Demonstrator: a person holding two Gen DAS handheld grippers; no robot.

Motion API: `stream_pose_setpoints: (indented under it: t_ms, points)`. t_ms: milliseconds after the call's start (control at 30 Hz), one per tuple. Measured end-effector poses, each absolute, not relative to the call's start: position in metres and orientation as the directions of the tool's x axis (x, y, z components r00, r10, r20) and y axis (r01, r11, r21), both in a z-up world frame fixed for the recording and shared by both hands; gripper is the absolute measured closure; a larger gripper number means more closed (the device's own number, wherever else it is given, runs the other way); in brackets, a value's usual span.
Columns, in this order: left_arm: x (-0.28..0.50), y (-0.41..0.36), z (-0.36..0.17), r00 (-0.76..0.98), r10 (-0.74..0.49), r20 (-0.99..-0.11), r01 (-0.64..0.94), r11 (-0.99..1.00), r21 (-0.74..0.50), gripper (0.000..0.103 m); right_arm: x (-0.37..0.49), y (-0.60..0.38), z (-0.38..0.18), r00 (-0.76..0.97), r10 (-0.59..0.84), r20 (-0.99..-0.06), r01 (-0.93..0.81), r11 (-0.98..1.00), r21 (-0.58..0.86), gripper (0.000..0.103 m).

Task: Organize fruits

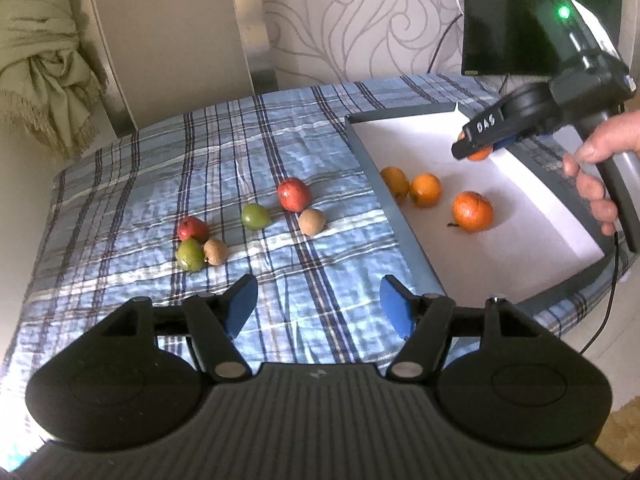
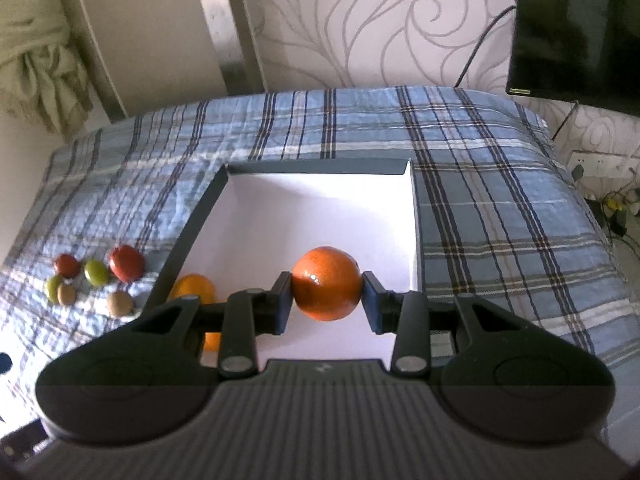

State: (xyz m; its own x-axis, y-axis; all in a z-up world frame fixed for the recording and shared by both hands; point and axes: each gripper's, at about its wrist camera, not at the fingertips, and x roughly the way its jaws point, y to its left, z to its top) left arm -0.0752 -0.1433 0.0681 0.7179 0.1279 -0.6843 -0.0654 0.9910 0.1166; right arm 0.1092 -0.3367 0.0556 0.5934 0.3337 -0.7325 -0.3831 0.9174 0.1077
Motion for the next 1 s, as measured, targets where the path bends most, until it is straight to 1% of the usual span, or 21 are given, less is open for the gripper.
stream_pose_setpoints:
  t_ms: [267,433,467,500,533,567,767,1000]
  points:
    - [-0.071,-0.140,0.063,0.736,0.097,-0.670,-0.101,0.994,0.032,0.030,0.109,-0.327,0.065,0.602,0.297,-0.741,-0.414,0.910,0.029,0.062]
    - [-0.069,-0.139,0.062,0.739,0.090,-0.668,-0.104,0.994,0.019,0.030,0.106,-0.328,0.071,0.607,0.292,-0.739,-0.414,0.910,0.019,0.062]
    - [-0.069,-0.139,0.061,0.738,0.089,-0.669,-0.103,0.994,0.018,0.030,0.106,-0.329,0.071,0.608,0.292,-0.738,-0.412,0.911,0.021,0.062]
    - [-0.069,-0.137,0.061,0.737,0.089,-0.670,-0.102,0.995,0.020,0.030,0.105,-0.330,0.071,0.612,0.295,-0.734,-0.409,0.912,0.025,0.059]
    - [-0.069,-0.138,0.061,0.737,0.091,-0.670,-0.101,0.995,0.024,0.030,0.104,-0.331,0.071,0.617,0.297,-0.729,-0.406,0.913,0.028,0.050]
    - [-0.070,-0.137,0.061,0.736,0.091,-0.671,-0.098,0.995,0.028,0.030,0.103,-0.332,0.071,0.624,0.296,-0.724,-0.401,0.916,0.029,0.048]
    - [-0.071,-0.136,0.063,0.718,0.107,-0.688,-0.079,0.994,0.072,0.030,0.094,-0.342,0.072,0.647,0.318,-0.694,-0.353,0.931,0.097,0.047]
    - [-0.075,-0.139,0.059,0.700,0.111,-0.706,-0.047,0.993,0.110,0.030,0.079,-0.346,0.079,0.657,0.361,-0.662,-0.342,0.925,0.166,0.047]
